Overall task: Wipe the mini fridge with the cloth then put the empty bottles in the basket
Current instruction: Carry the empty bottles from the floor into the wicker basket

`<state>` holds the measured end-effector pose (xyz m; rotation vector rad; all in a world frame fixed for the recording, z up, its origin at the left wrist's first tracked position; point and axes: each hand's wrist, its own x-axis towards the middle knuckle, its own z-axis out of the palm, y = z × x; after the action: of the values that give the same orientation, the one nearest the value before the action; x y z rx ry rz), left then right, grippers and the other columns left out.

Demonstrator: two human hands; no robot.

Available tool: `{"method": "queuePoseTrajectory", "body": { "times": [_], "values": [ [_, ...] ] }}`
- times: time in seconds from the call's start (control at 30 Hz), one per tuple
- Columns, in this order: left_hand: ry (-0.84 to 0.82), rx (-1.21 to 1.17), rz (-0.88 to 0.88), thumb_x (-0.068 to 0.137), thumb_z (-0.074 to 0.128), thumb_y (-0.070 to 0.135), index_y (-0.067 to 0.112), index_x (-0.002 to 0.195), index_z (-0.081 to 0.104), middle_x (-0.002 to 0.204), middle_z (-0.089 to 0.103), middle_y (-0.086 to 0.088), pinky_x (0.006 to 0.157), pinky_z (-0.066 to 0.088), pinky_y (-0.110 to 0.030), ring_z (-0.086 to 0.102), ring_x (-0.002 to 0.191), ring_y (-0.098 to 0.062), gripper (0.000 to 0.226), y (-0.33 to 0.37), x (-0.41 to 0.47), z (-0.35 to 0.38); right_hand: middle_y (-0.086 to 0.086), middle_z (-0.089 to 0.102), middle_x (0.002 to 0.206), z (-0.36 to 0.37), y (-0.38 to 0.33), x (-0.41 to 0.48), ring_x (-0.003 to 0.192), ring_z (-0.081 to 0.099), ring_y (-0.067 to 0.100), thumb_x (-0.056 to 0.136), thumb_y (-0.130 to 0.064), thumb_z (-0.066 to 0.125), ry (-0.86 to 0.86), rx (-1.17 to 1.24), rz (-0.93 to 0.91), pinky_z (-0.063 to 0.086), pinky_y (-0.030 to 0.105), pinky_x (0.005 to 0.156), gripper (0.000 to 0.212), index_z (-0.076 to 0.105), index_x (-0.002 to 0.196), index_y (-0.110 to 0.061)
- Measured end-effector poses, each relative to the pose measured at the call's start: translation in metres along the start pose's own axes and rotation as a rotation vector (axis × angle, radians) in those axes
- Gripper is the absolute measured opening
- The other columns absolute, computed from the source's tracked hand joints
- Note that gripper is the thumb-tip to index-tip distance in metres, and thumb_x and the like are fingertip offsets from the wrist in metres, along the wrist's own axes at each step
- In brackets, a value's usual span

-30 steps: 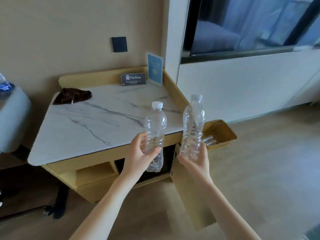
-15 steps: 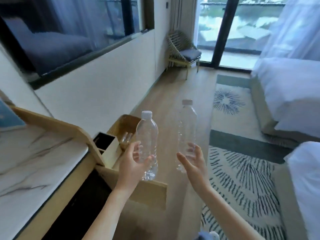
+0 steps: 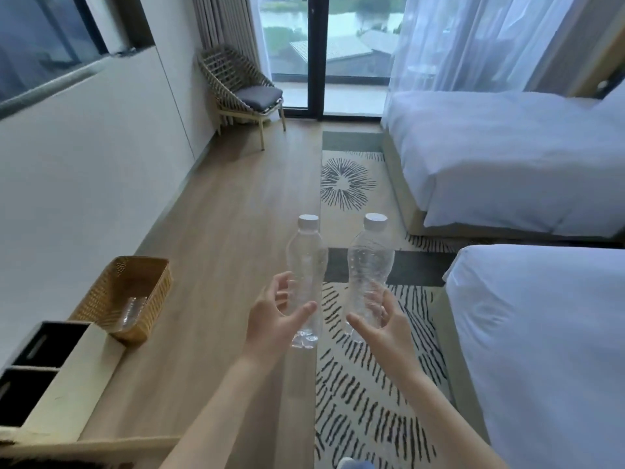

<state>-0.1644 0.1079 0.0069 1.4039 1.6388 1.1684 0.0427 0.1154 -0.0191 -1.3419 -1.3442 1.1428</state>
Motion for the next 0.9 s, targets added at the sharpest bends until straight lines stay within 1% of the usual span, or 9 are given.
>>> {"method": "queuePoseTrajectory", "body": {
  "times": [0.03,0.07,0.2,0.27,0.33,0.5,0.67,0.73,0.9],
  "values": [
    [-0.003,-0.007,0.000,0.075,0.085,0.035,0.024,0.131,0.055,0.117,0.063,0.014,0.082,0.046,-0.007,0.060,0.105,0.000,0.064,0.008,0.013,0.014,-0.007,0.061,0.130,-0.014,-0.001,0.014,0.125,0.056,0.015,0.078,-0.026,0.084,0.004,-0.012,-0.009,0.051,0.023,0.097,0.075,0.047,0.142,-0.029],
    [-0.002,-0.012,-0.002,0.075,0.084,0.037,0.025,0.131,0.055,0.118,0.063,0.013,0.082,0.046,-0.005,0.060,0.105,0.001,0.064,0.014,0.026,0.026,-0.008,0.060,0.131,-0.026,-0.001,0.030,0.125,0.055,0.014,0.079,-0.025,0.084,0.006,-0.021,-0.018,0.050,0.020,0.096,0.074,0.046,0.141,-0.033],
    [0.024,-0.005,-0.026,0.075,0.084,0.038,0.030,0.127,0.055,0.118,0.063,0.013,0.081,0.045,-0.003,0.058,0.105,0.004,0.060,0.022,0.075,0.058,-0.001,0.060,0.131,-0.055,-0.002,0.089,0.123,0.058,0.022,0.078,-0.028,0.084,-0.017,-0.011,-0.033,0.048,0.048,0.104,0.067,0.048,0.135,-0.035],
    [0.035,0.005,-0.039,0.075,0.084,0.036,0.033,0.125,0.053,0.118,0.063,0.013,0.080,0.045,-0.002,0.058,0.105,0.005,0.059,0.021,0.091,0.063,-0.002,0.061,0.129,-0.056,-0.001,0.109,0.121,0.059,0.020,0.076,-0.041,0.082,-0.011,-0.004,-0.026,0.050,0.050,0.102,0.067,0.047,0.133,-0.039],
    [0.058,0.014,-0.067,0.075,0.084,0.036,0.034,0.125,0.053,0.117,0.063,0.014,0.078,0.044,-0.001,0.058,0.104,0.005,0.059,0.013,0.116,0.068,-0.004,0.062,0.128,-0.052,0.003,0.140,0.120,0.059,0.017,0.075,-0.048,0.080,-0.022,0.001,-0.011,0.050,0.048,0.102,0.068,0.046,0.134,-0.040],
    [0.117,0.022,-0.088,0.073,0.083,0.043,0.034,0.126,0.055,0.114,0.061,0.022,0.076,0.045,-0.002,0.058,0.102,0.006,0.061,-0.012,0.199,0.064,-0.005,0.062,0.126,-0.019,0.008,0.237,0.115,0.063,0.011,0.075,-0.052,0.078,-0.054,0.016,-0.012,0.056,0.041,0.096,0.074,0.044,0.138,-0.035],
    [0.209,-0.048,-0.083,0.074,0.084,0.041,0.031,0.128,0.056,0.117,0.064,0.018,0.089,0.050,-0.020,0.062,0.106,-0.003,0.061,-0.033,0.311,0.044,-0.002,0.063,0.122,0.026,-0.008,0.359,0.113,0.063,0.014,0.073,-0.043,0.081,-0.086,0.001,-0.066,0.060,0.033,0.083,0.070,0.048,0.134,-0.036],
    [0.224,-0.056,-0.091,0.076,0.084,0.037,0.034,0.125,0.056,0.116,0.066,0.017,0.089,0.052,-0.024,0.063,0.106,-0.003,0.057,-0.036,0.363,0.029,-0.002,0.061,0.122,0.047,-0.021,0.411,0.114,0.062,0.015,0.073,-0.043,0.080,-0.099,0.002,-0.088,0.057,0.039,0.090,0.068,0.047,0.133,-0.036],
    [0.275,-0.066,-0.085,0.075,0.083,0.037,0.036,0.121,0.057,0.115,0.067,0.018,0.078,0.047,-0.007,0.061,0.099,0.009,0.053,-0.034,0.478,-0.017,-0.004,0.062,0.118,0.105,-0.052,0.523,0.113,0.060,0.012,0.078,-0.030,0.083,-0.166,-0.033,-0.123,0.054,0.035,0.095,0.058,0.049,0.123,-0.043]
  ]
}}
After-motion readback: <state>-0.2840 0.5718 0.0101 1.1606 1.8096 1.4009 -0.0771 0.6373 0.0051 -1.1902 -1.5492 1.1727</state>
